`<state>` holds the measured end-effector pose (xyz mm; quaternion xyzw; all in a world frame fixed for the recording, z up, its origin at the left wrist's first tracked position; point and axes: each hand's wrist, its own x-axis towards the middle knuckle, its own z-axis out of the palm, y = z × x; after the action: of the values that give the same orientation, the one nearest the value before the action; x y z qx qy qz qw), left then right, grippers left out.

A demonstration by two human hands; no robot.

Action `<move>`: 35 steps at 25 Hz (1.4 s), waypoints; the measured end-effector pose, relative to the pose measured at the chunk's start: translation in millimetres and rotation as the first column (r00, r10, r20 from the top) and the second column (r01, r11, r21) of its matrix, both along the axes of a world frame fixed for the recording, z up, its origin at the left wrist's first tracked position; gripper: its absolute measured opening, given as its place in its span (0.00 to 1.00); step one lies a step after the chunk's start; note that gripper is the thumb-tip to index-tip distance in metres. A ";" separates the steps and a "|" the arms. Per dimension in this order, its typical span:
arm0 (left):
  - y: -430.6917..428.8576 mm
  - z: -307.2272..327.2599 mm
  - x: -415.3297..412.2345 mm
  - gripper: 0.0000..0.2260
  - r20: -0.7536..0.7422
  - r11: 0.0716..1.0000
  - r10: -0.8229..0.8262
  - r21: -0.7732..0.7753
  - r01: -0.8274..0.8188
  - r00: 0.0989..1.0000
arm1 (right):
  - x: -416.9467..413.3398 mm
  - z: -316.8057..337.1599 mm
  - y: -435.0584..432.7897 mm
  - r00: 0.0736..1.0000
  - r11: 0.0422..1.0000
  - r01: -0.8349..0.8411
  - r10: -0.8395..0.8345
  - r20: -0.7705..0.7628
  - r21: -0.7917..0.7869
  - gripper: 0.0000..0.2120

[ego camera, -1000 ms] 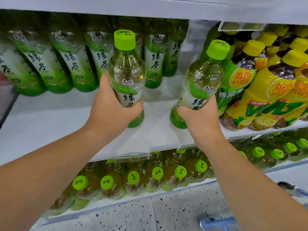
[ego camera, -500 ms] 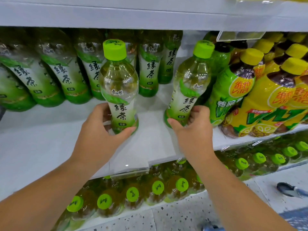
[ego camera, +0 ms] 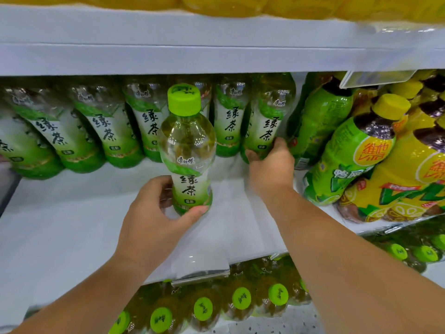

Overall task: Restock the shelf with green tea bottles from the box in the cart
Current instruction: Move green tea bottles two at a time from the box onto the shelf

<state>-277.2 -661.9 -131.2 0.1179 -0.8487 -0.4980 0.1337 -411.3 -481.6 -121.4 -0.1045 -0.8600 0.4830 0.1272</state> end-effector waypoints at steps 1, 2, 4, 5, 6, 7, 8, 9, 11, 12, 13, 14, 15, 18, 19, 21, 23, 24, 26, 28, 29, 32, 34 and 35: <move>-0.9 -1.9 -0.5 0.28 0.001 1.000 0.002 -0.001 -0.002 1.000 | -5.6 -1.2 -0.4 1.000 1.000 -0.005 0.005 -0.006 -0.014 0.20; -1.8 -3.5 -0.6 0.28 0.002 1.000 0.005 -0.004 -0.005 1.000 | -10.0 -0.9 -0.2 1.000 0.999 -0.017 0.017 -0.011 -0.031 0.20; -3.2 -5.1 -1.0 0.29 0.007 1.000 0.016 -0.004 -0.016 1.000 | -17.1 -0.5 1.0 0.999 0.999 -0.037 0.037 -0.007 -0.037 0.19; -3.5 -5.5 -1.3 0.29 0.010 1.000 0.019 0.000 -0.019 1.000 | -20.2 -0.7 2.0 0.999 0.999 -0.038 0.038 0.000 -0.032 0.18; -3.6 -5.6 -1.6 0.29 0.013 1.000 0.020 0.007 -0.020 1.000 | -22.4 -0.2 2.5 0.999 0.999 -0.033 0.033 0.015 -0.025 0.18; -3.5 -5.6 -1.7 0.29 0.015 1.000 0.018 0.016 -0.019 1.000 | -23.7 0.4 2.8 0.999 1.000 -0.023 0.023 0.033 -0.018 0.17; -3.5 -5.6 -2.0 0.29 0.016 1.000 0.015 0.023 -0.016 1.000 | -24.9 0.6 3.0 0.999 1.000 -0.015 0.016 0.044 -0.009 0.17; -3.4 -5.2 -2.3 0.29 0.015 1.000 0.013 0.026 -0.013 1.000 | -26.4 0.1 3.3 0.999 1.000 -0.015 0.015 0.046 0.000 0.17; -3.1 -5.2 -2.4 0.29 0.018 1.000 0.012 0.023 -0.012 1.000 | -29.0 -0.1 4.2 0.999 0.999 -0.026 0.025 0.048 0.018 0.17; -3.2 -5.5 -2.4 0.28 0.020 1.000 0.011 0.022 -0.012 1.000 | -30.9 -0.4 4.5 0.998 0.999 -0.029 0.028 0.048 0.025 0.16; -3.4 -5.7 -2.5 0.28 0.019 1.000 0.011 0.020 -0.011 1.000 | -33.2 -1.6 4.2 0.998 0.999 -0.029 0.028 0.048 0.032 0.17; -3.5 -5.8 -2.4 0.28 0.017 1.000 0.009 0.019 -0.010 1.000 | -35.0 -3.5 4.2 0.998 0.999 -0.034 0.032 0.050 0.042 0.17; -3.6 -6.0 -2.2 0.28 0.017 1.000 0.007 0.021 -0.008 1.000 | -36.6 -4.6 4.1 0.998 0.998 -0.040 0.037 0.052 0.053 0.17; -3.9 -6.0 -2.5 0.29 0.013 1.000 0.012 0.025 -0.012 1.000 | -42.6 -7.1 4.9 0.997 0.996 -0.050 0.045 0.059 0.078 0.17; -3.9 -6.0 -2.9 0.29 0.015 1.000 0.012 0.020 -0.012 1.000 | -44.3 -8.7 5.8 0.997 0.995 -0.058 0.053 0.063 0.079 0.18; -3.7 -6.5 -4.3 0.28 0.019 1.000 0.006 0.013 -0.007 1.000 | -42.7 -9.6 6.1 0.995 0.995 -0.072 0.066 0.071 0.076 0.18; -4.2 -6.1 -4.4 0.28 0.018 1.000 0.006 0.011 -0.006 1.000 | -28.8 -10.0 4.3 0.997 0.993 -0.076 0.074 0.030 0.089 0.19; -4.3 -5.6 -4.3 0.28 0.013 1.000 0.002 0.004 -0.002 1.000 | -15.5 -7.8 2.6 0.997 0.994 -0.075 0.076 -0.017 0.082 0.20; -4.3 -4.6 -4.1 0.29 -0.002 1.000 -0.016 -0.012 0.016 1.000 | 21.1 1.8 -1.1 0.988 0.992 -0.122 0.117 -0.100 -0.042 0.20; -5.0 -3.3 -3.4 0.29 -0.016 0.999 -0.029 -0.018 0.029 0.999 | 63.1 15.8 -9.2 0.943 0.906 -0.331 0.309 -0.122 -0.263 0.24; -5.1 -2.8 -3.2 0.29 -0.026 0.999 -0.030 -0.021 0.029 0.999 | 78.8 21.5 -15.2 0.888 0.830 -0.458 0.441 -0.127 -0.320 0.27; -2.6 -0.4 -2.4 0.27 -0.030 0.999 -0.041 -0.023 0.040 0.999 | 96.5 26.8 -28.6 0.757 0.708 -0.640 0.648 -0.084 -0.299 0.29; -6.2 4.0 3.3 0.25 -0.027 0.999 -0.041 -0.015 0.041 0.999 | 96.1 33.7 -36.3 0.787 0.741 -0.602 0.614 -0.064 -0.297 0.24; -9.5 6.7 6.7 0.23 -0.019 0.999 -0.046 -0.020 0.045 0.999 | 94.9 34.8 -38.6 0.795 0.753 -0.593 0.604 -0.059 -0.286 0.23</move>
<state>-270.5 -671.4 -124.6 0.0925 -0.8546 -0.4937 0.1315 -316.5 -520.2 -86.7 0.1495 -0.7699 0.6168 -0.0667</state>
